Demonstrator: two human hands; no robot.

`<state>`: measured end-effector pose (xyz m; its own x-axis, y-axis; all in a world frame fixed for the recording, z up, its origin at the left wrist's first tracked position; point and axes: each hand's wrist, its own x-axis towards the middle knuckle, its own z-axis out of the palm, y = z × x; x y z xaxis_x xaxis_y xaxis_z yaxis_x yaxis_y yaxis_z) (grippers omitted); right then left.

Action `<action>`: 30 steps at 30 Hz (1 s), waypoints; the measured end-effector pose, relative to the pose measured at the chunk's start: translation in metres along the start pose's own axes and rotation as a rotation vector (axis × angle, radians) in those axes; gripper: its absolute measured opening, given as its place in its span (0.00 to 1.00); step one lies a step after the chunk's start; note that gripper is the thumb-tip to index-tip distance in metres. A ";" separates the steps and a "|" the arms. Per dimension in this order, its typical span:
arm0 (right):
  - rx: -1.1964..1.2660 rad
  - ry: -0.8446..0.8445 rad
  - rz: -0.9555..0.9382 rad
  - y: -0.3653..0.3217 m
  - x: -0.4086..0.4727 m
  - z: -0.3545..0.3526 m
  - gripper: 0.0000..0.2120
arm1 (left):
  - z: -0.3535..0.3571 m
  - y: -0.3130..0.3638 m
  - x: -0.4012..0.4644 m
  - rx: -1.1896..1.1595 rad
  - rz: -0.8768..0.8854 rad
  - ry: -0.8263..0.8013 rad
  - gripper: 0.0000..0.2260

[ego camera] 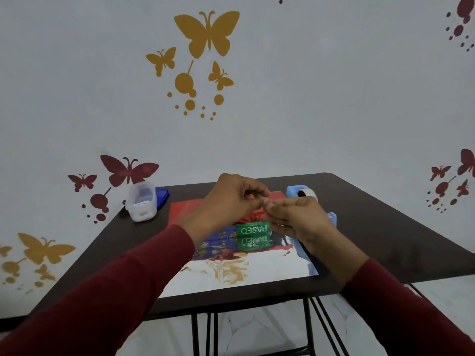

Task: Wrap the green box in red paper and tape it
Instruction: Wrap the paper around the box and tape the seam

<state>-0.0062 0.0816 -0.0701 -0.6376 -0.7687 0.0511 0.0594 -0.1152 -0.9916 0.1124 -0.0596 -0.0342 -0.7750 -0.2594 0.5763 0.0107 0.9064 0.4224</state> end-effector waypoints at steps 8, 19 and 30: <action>-0.009 0.009 0.034 0.019 0.016 0.039 0.06 | -0.017 -0.035 -0.012 0.136 -0.101 -0.004 0.07; 0.031 0.103 0.196 0.070 0.046 0.069 0.07 | -0.009 -0.088 -0.034 0.319 -0.268 -0.026 0.06; -0.068 0.173 0.252 0.081 0.058 0.083 0.07 | -0.001 -0.110 -0.039 0.356 -0.244 -0.035 0.10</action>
<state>0.0252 -0.0245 -0.1371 -0.7310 -0.6485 -0.2122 0.1838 0.1123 -0.9765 0.1419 -0.1499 -0.1020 -0.7489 -0.4741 0.4629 -0.3894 0.8801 0.2715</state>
